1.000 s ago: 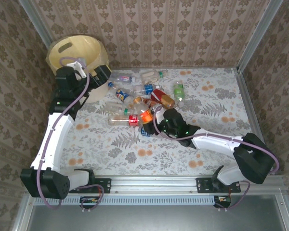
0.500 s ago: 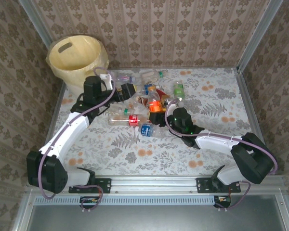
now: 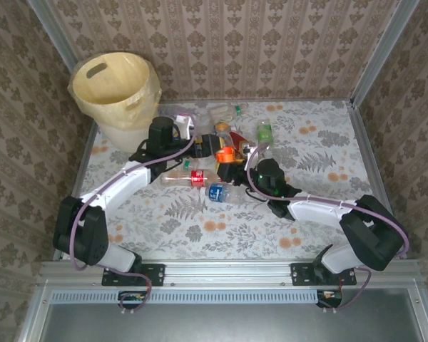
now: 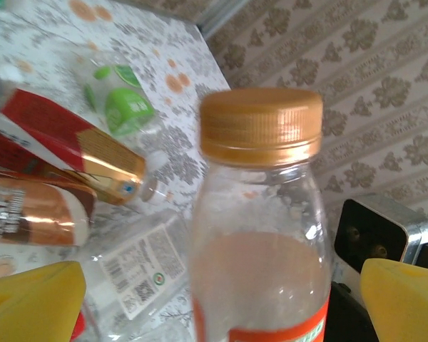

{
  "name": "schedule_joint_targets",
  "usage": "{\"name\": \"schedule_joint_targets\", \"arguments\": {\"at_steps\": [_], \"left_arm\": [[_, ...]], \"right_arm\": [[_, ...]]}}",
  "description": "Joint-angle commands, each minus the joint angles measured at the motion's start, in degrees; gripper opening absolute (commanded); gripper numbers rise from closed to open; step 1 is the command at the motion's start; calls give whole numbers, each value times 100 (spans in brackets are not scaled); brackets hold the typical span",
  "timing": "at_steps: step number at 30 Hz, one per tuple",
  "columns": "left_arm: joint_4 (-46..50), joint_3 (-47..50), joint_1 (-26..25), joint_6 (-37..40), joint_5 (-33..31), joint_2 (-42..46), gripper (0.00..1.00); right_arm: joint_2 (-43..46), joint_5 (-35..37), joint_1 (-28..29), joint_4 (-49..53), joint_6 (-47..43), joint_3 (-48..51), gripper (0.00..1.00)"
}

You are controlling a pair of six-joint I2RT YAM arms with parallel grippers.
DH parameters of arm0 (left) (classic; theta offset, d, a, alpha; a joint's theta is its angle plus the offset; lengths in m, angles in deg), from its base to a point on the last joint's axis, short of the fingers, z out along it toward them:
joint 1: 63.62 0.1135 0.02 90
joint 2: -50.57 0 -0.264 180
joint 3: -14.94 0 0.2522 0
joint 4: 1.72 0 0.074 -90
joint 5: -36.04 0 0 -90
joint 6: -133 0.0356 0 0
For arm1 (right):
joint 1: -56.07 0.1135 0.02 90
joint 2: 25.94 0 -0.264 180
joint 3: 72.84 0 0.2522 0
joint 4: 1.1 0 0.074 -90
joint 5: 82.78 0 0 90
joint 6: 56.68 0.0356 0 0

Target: Put the plastic bottles in the bin

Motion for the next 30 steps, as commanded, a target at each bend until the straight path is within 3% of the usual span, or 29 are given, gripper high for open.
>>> {"name": "schedule_joint_targets", "arguments": {"at_steps": [1, 5, 12, 17, 19, 24, 26, 30], "left_arm": [[-113, -317, -156, 286, 184, -87, 100], [-273, -303, -218, 136, 291, -246, 97], [-494, -155, -352, 2, 15, -272, 65], [-394, -28, -370, 164, -388, -108, 58], [-336, -36, -370, 192, -484, -90, 57], [-117, -171, -362, 177, -659, -206, 53], [-125, -171, -337, 143, -753, -227, 52], [-152, -197, -269, 63, -820, -300, 50]], "right_arm": [[-77, -314, 114, -225, -43, -261, 38], [-44, -203, 239, -28, -252, -355, 39], [6, -74, 330, 85, -446, -403, 40], [73, -108, 328, 143, -474, -370, 45], [109, -175, 330, 221, -533, -366, 52], [234, -419, 314, 814, -955, -432, 89], [548, -408, 312, 1130, -1138, -451, 97], [961, 195, 299, 1939, -1495, -486, 100]]}}
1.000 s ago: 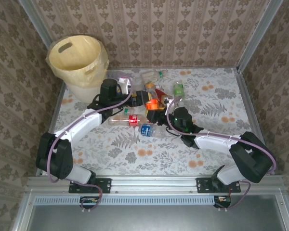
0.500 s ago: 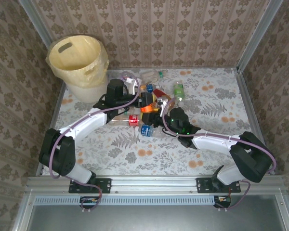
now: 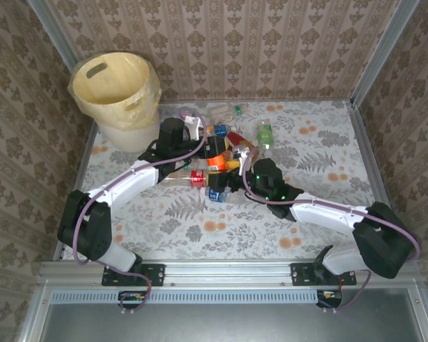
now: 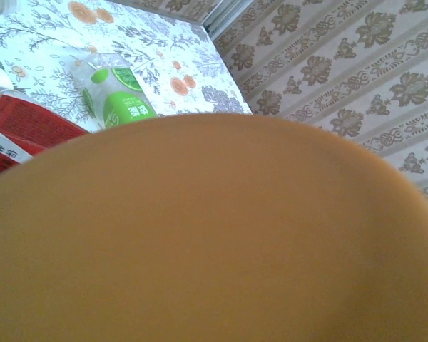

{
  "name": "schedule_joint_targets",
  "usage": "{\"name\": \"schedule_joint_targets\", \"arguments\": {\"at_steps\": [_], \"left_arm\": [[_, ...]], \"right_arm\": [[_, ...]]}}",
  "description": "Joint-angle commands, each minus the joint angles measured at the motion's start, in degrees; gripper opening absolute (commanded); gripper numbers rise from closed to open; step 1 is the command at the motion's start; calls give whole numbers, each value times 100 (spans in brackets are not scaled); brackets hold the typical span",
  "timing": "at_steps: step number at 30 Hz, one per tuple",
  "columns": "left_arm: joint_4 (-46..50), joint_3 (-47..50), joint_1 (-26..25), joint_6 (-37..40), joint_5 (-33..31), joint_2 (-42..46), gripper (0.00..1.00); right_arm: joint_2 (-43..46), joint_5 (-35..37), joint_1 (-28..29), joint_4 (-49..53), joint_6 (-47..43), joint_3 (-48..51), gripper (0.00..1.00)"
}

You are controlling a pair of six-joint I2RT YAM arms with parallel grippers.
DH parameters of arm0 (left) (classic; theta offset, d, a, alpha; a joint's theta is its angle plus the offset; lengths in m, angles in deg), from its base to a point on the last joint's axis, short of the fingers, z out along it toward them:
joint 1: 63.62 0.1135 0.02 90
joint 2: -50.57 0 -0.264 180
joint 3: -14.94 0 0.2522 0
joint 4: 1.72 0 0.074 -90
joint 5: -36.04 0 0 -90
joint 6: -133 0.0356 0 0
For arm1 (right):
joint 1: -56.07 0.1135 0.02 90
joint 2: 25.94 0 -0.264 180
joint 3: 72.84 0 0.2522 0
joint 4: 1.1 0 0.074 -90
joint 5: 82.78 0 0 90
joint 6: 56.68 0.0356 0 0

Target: Put the plastic bottles in the bin

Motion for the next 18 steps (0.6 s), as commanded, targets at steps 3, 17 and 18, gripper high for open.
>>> {"name": "schedule_joint_targets", "arguments": {"at_steps": [3, 17, 18], "left_arm": [[16, -104, 130, 14, -209, -130, 49], [1235, -949, 373, 795, -1385, 52, 48], [1340, -1084, 384, 918, -1466, 50, 48]], "right_arm": [[698, 696, -10, 1065, -642, -108, 100], [1466, 3077, -6, 2386, -453, 210, 100], [1450, 3296, -14, 2422, -391, 203, 100]]}}
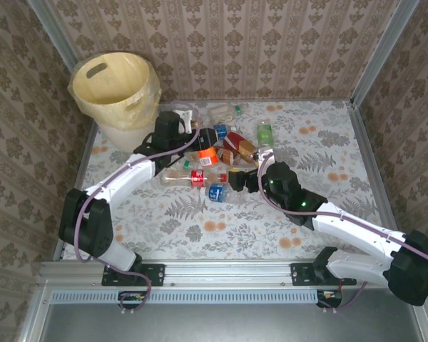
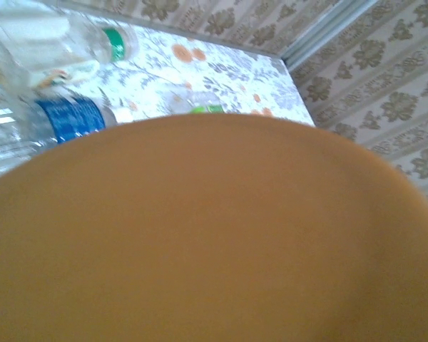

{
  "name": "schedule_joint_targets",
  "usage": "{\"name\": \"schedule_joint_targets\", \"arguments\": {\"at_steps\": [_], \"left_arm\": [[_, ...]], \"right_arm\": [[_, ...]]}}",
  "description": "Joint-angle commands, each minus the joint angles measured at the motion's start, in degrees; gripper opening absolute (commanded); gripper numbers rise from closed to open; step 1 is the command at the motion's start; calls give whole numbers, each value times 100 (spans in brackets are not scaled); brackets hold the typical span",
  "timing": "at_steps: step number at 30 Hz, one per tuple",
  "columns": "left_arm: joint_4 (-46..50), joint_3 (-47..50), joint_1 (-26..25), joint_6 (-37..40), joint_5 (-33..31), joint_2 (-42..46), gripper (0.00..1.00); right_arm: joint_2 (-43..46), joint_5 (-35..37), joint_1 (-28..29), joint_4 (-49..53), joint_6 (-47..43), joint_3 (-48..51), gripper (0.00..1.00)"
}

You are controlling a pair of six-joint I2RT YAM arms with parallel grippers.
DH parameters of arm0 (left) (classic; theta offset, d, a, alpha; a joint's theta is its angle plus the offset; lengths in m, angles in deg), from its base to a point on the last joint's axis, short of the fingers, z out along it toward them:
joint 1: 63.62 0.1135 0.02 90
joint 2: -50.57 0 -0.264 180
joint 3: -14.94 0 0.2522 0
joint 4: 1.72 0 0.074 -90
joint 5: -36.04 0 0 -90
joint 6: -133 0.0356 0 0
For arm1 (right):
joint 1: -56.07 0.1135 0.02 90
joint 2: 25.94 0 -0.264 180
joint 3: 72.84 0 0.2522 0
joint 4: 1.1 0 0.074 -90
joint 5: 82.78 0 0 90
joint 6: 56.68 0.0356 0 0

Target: Put the plastic bottles in the bin

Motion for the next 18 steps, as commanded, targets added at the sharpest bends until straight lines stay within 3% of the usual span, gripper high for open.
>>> {"name": "schedule_joint_targets", "arguments": {"at_steps": [1, 7, 18], "left_arm": [[476, -568, 67, 610, -493, 191, 48], [1334, -1604, 194, 1264, -1711, 219, 48], [2518, -3832, 1023, 2002, -2657, -222, 49]], "right_arm": [[45, 1226, -9, 332, 217, 82, 100], [12, 1621, -108, 288, 382, 60, 100], [361, 1486, -157, 182, 294, 76, 100]]}}
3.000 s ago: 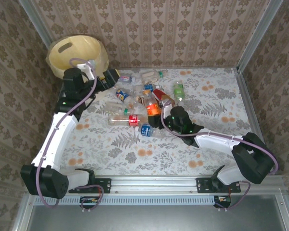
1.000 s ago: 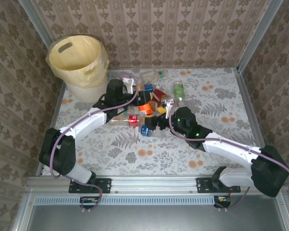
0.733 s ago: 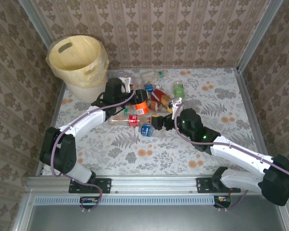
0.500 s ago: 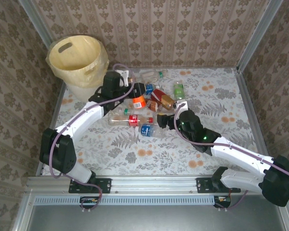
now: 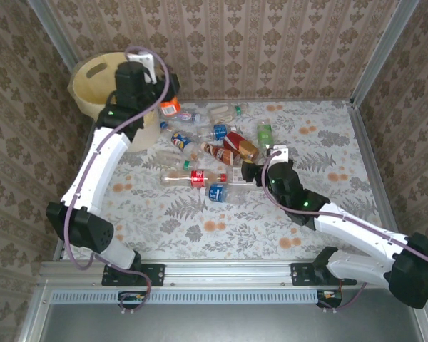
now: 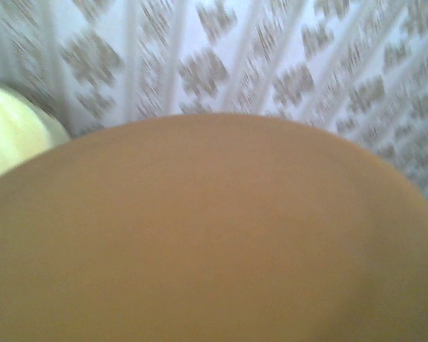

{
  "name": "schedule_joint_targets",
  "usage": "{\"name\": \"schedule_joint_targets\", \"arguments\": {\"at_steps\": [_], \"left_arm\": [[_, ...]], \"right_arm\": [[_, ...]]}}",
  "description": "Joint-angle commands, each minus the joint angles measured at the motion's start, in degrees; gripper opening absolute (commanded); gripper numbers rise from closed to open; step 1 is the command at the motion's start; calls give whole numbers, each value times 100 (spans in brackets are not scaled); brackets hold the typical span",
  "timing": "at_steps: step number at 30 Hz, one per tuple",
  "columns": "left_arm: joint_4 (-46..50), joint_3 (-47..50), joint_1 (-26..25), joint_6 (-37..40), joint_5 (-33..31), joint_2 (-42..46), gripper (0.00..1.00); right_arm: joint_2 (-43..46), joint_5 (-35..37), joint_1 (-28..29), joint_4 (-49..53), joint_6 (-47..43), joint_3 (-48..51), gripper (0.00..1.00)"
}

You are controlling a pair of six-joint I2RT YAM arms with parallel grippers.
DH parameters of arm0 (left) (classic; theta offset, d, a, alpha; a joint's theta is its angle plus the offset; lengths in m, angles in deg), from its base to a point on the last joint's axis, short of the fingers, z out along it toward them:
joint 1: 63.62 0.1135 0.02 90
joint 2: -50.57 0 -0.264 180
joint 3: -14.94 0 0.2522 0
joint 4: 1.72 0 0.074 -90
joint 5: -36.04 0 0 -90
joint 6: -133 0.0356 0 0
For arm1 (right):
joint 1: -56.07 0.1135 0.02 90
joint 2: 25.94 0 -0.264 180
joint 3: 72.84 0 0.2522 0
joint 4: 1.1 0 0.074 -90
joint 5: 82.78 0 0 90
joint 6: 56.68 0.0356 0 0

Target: Put the plastic bottles in the bin

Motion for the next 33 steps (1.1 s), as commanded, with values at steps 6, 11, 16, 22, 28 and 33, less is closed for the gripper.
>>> {"name": "schedule_joint_targets", "arguments": {"at_steps": [6, 11, 16, 22, 28, 33], "left_arm": [[-37, -979, 563, 1175, -1030, -437, 49], [31, -1666, 1025, 1438, -1285, -1015, 49], [145, -2164, 1306, 1666, -1656, -1557, 49], [743, -2754, 1699, 1525, -1582, -2241, 50], [1111, -2949, 2100, 703, -870, -2678, 49], [1403, -3303, 2133, 653, -469, -3163, 51]], "right_arm": [[231, 1, -74, -108, 31, 122, 100], [220, -113, -84, -65, 25, 95, 100], [373, -140, -83, -82, 61, 165, 100], [481, -131, -83, 7, 96, 211, 100], [459, -87, -82, -105, 104, 213, 100], [454, -113, -83, -24, 120, 141, 100]]}}
